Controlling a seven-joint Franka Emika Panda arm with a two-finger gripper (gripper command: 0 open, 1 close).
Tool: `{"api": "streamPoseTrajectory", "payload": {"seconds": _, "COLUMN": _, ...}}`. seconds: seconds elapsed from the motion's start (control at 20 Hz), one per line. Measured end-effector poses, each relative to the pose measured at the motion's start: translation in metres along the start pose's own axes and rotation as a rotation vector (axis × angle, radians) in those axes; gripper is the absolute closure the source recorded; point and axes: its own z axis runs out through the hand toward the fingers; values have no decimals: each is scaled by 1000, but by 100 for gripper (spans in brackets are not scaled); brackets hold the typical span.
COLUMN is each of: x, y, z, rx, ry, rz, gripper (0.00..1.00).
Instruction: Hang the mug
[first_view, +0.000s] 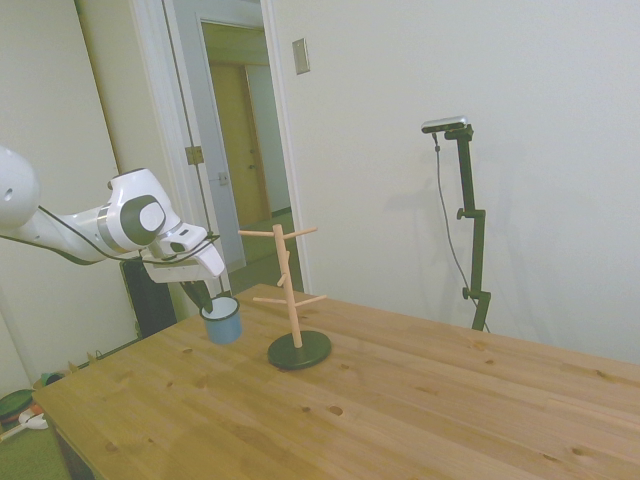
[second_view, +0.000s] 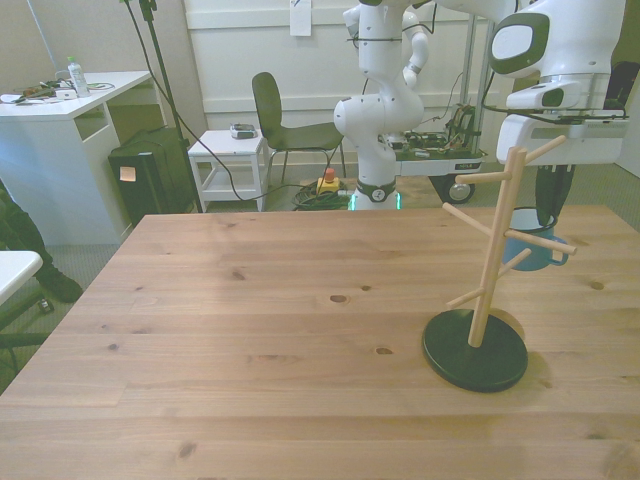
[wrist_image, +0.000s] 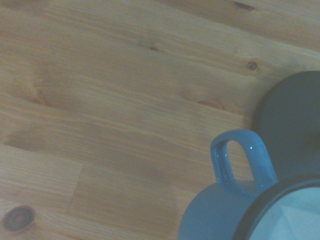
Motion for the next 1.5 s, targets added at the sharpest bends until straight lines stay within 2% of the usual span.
{"api": "streamPoseTrajectory", "payload": {"seconds": 0.55, "x": 24, "y": -14, "z": -1, "rx": -1, "ry": -16, "rz": 28, "gripper": 100}}
{"api": "streamPoseTrajectory", "payload": {"seconds": 1.5, "x": 59, "y": -4, "z": 0, "rx": -7, "ry": -27, "rz": 81, "gripper": 100}}
